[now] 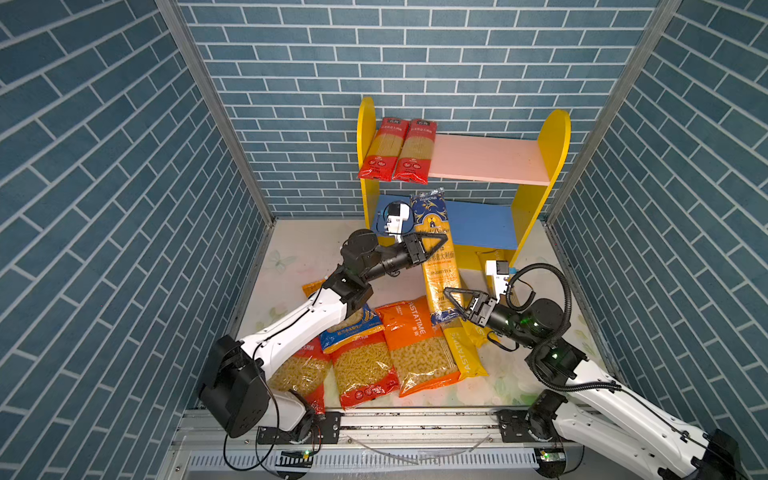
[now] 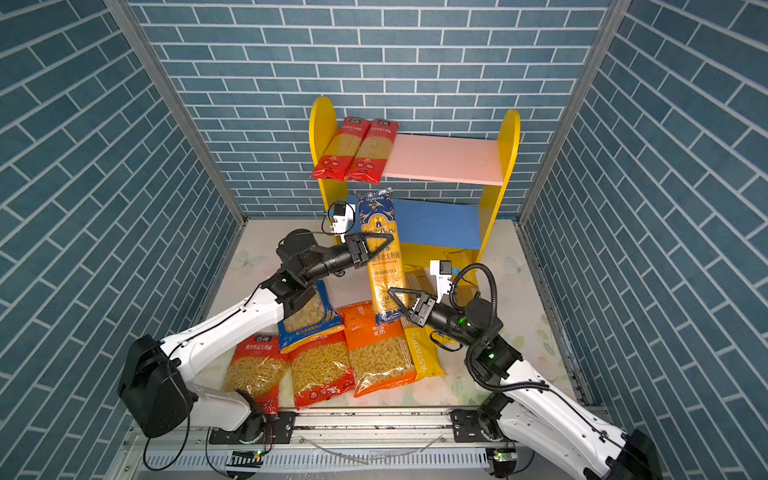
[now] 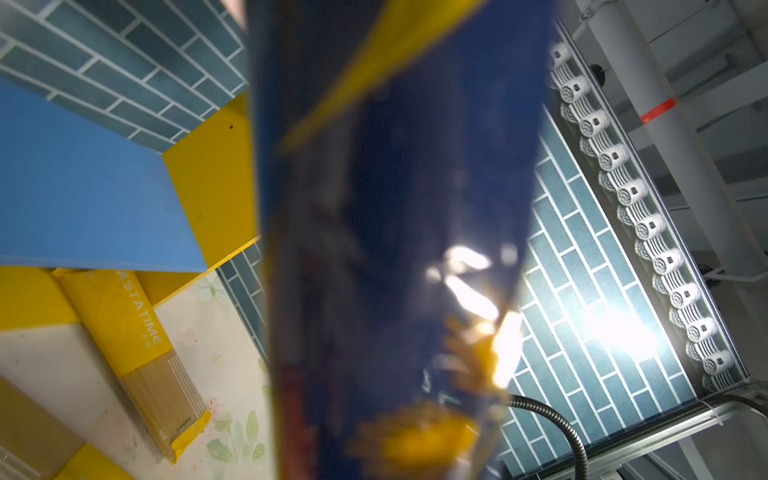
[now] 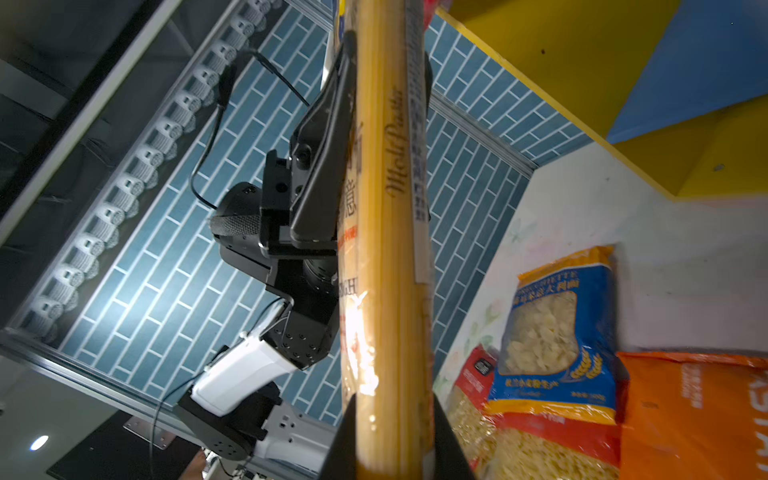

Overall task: Place and organize the pasta boxes and bags onto the shelf
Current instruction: 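Raise the Molti Pasta pack onto the pink board beside the red packs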

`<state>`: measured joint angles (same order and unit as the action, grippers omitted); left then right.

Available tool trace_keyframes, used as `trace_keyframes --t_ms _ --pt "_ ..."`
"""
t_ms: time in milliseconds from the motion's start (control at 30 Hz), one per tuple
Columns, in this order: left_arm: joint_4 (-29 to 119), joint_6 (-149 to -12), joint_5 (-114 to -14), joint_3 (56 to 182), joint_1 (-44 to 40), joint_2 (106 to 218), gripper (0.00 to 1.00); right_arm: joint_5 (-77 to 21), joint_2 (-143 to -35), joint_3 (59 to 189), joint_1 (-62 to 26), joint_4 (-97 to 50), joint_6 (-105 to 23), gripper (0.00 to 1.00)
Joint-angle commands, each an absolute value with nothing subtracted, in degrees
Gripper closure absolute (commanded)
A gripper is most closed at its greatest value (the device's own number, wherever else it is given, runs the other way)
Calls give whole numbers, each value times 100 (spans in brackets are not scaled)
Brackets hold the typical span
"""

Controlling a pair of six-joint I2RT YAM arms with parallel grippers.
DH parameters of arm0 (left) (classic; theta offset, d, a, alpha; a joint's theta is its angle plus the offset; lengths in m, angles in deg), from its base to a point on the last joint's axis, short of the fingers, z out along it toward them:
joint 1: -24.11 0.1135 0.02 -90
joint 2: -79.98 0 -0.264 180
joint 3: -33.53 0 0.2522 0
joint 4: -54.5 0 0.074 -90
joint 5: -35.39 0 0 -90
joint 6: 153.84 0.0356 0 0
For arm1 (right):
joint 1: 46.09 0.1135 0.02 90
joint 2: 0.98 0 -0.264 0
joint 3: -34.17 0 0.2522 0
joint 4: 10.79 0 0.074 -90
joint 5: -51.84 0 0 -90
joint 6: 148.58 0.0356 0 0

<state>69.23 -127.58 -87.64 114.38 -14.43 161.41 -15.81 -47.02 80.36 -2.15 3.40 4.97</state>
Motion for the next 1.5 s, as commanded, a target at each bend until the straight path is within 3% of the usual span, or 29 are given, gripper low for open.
trace_keyframes --t_ms 0,300,467,667,1000,1467 --pt "7046 -12367 -8981 12187 -1511 16063 71 -1445 -5019 8608 -195 745 152 86" --pt "6318 -12059 -9176 13341 -1427 16499 66 -1483 -5182 9493 -378 265 -264 94" --pt "5374 -11812 -9376 14683 -1241 17177 39 -1839 -5629 10237 -712 311 -150 97" --pt "4548 -11631 -9424 15566 -943 17713 25 -1885 -6628 11350 -1585 626 424 100" --pt "4697 -11619 -9231 14046 -502 16769 20 -1964 -8292 13709 -2121 -384 647 100" --pt "4713 -11539 -8588 10576 -471 14437 19 -2241 -9584 14958 -2220 -1404 1249 100"
